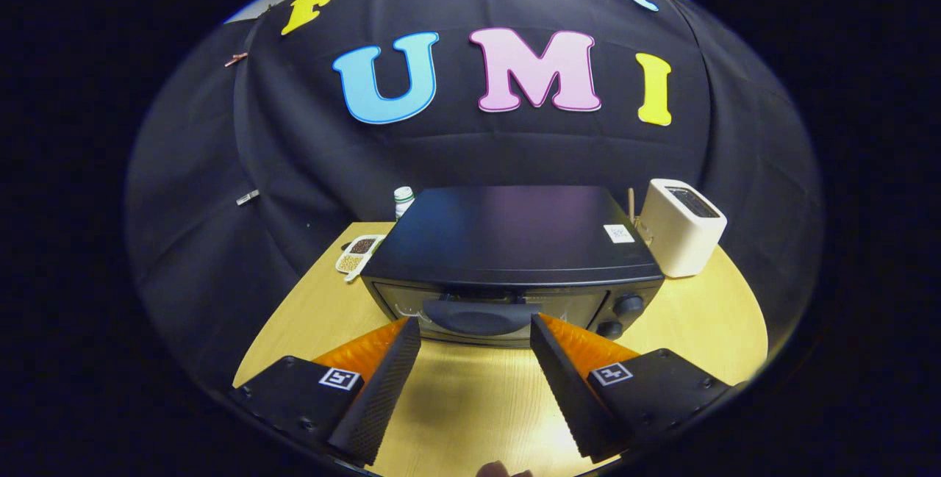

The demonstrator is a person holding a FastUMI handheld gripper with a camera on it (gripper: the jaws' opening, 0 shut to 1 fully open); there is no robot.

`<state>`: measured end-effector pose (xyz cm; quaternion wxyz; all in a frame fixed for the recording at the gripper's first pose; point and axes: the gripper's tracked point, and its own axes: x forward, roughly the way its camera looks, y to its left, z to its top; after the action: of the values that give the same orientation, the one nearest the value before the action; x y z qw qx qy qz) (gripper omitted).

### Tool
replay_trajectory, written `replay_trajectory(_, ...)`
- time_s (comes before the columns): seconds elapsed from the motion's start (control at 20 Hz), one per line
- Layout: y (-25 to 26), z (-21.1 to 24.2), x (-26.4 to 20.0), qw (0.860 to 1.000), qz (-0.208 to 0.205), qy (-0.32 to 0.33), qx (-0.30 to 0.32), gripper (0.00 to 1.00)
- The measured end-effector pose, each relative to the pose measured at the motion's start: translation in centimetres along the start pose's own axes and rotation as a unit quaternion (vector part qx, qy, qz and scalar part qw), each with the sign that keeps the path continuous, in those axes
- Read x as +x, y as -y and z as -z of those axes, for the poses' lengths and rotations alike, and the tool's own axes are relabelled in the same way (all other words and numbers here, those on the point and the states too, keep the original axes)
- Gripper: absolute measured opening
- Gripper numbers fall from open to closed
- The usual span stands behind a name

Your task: Open the toaster oven, put the food inside, and close the toaster oven door.

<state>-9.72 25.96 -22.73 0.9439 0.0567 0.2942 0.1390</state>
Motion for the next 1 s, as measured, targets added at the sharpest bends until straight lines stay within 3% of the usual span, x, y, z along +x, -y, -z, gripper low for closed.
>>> replay_trajectory(0.5,6.5,-9.5,-6.2,0.995,0.02,0.1,0.006,0.98)
replay_trajectory(1.0,16.2,-20.3,-12.6,0.975,0.065,0.213,-0.011,0.97)
